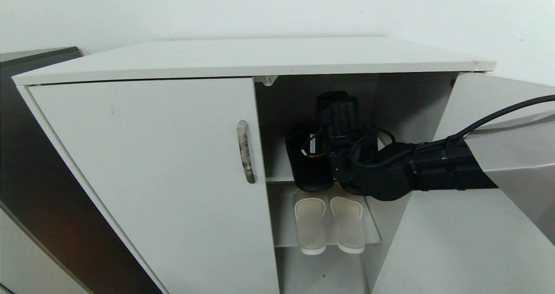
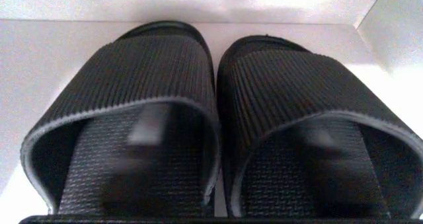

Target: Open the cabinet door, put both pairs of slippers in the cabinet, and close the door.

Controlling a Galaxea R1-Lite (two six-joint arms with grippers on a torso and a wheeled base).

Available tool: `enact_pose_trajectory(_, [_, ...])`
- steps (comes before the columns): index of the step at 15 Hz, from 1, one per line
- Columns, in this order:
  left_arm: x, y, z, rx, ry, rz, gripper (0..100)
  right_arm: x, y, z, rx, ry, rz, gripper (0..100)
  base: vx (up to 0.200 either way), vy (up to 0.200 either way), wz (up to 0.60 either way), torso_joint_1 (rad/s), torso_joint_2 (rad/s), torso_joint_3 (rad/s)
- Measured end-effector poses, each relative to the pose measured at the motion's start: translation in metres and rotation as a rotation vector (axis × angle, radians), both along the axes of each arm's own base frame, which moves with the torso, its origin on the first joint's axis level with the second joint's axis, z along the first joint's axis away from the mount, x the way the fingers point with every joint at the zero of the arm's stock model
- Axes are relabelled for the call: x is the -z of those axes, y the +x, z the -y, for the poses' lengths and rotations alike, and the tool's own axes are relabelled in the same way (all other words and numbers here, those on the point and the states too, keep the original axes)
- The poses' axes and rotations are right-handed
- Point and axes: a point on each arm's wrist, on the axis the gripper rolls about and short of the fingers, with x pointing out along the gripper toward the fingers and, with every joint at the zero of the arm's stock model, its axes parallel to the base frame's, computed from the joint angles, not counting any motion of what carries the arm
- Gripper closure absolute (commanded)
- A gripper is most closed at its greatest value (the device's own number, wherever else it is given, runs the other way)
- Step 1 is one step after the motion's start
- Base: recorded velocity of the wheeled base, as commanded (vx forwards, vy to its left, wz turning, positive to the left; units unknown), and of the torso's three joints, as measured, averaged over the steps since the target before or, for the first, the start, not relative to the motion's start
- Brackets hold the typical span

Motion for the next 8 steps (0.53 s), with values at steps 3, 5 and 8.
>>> enact_pose_trajectory(3, [0.000,0.000,0.000,0.000,0.000,0.000,100,0.000,-0.005,0.001,-0.005,-0.004,-0.006,0,0.000,0.000,0.00,0.000,0.00,0.000])
enact_pose_trajectory(5, [0.000,0.000,0.000,0.000,0.000,0.000,100,-0.001,-0.013,0.003,-0.012,0.000,-0.014,0,0.000,0.000,0.00,0.000,0.00,0.000])
enact_pose_trajectory(8, [0.000,0.000,0.000,0.000,0.000,0.000,100,-0.004,-0.040,0.009,-0.039,-0.002,-0.030,0,0.000,0.000,0.00,0.000,0.00,0.000])
